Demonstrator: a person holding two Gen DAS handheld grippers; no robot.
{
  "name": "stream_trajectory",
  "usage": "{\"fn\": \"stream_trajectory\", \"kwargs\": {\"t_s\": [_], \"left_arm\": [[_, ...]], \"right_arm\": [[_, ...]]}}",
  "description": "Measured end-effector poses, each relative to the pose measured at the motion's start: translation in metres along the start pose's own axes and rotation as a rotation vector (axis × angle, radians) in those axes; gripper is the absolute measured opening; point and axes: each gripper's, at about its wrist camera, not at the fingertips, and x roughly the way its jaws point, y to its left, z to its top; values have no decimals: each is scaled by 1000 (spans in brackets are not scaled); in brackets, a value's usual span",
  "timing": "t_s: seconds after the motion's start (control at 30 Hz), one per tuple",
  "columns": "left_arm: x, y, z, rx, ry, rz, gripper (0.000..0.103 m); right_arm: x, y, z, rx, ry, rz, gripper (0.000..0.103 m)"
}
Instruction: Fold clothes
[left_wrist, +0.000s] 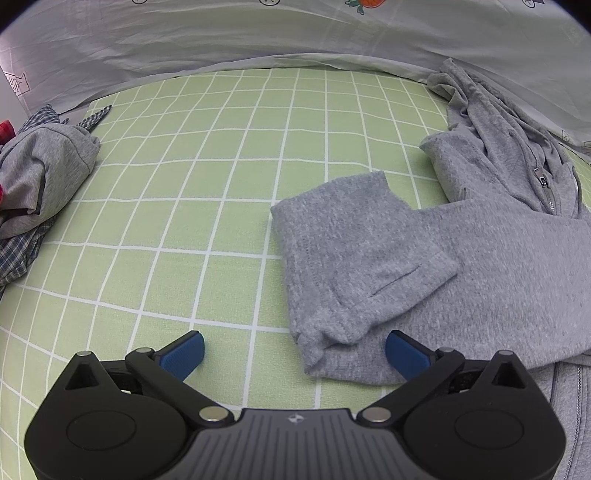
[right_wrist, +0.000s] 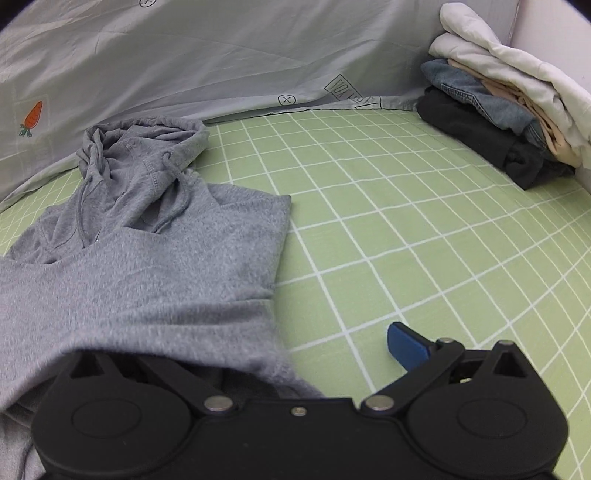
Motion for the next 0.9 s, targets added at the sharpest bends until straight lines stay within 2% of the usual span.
{"fn": "stream_trajectory", "kwargs": {"t_s": [0.13, 0.33, 0.4, 0.47, 0.53, 0.57, 0.6, 0.63, 0.7, 0.77, 0.83, 0.9], "left_arm": [[1, 1, 1, -3, 2, 1, 103], [1, 3, 6, -34, 24, 21, 103], [-5, 2, 6, -23, -6, 53, 102], [-16, -3, 7, 23, -69, 63, 101], [-25, -9, 9, 62, -123, 37, 98], [-28, -12, 10, 77, -143, 15, 92], [-32, -16, 11, 92, -163, -6, 83], [-33, -22, 12, 108, -171, -39, 78], [-29, -34, 15, 148, -161, -82, 59], [-24, -47, 15, 187, -150, -113, 55], [-18, -56, 16, 202, -135, -135, 55], [-10, -63, 16, 207, -118, -118, 54]], "right_arm": [[-4, -12, -4, 19, 17, 37, 103], [-25, -23, -10, 16, 40, 12, 103], [-34, -27, -12, 16, 57, -12, 103], [-47, -33, -16, 35, 51, -14, 103], [-55, -36, -19, 48, 44, -18, 103], [-56, -35, -20, 49, 41, -21, 103], [-57, -34, -21, 49, 39, -24, 103], [-57, -31, -20, 43, 37, -21, 103], [-55, -26, -19, 32, 35, -14, 103], [-54, -21, -17, 20, 32, -8, 103], [-53, -16, -15, 14, 28, 0, 103], [-53, -12, -15, 9, 24, 12, 103]]}}
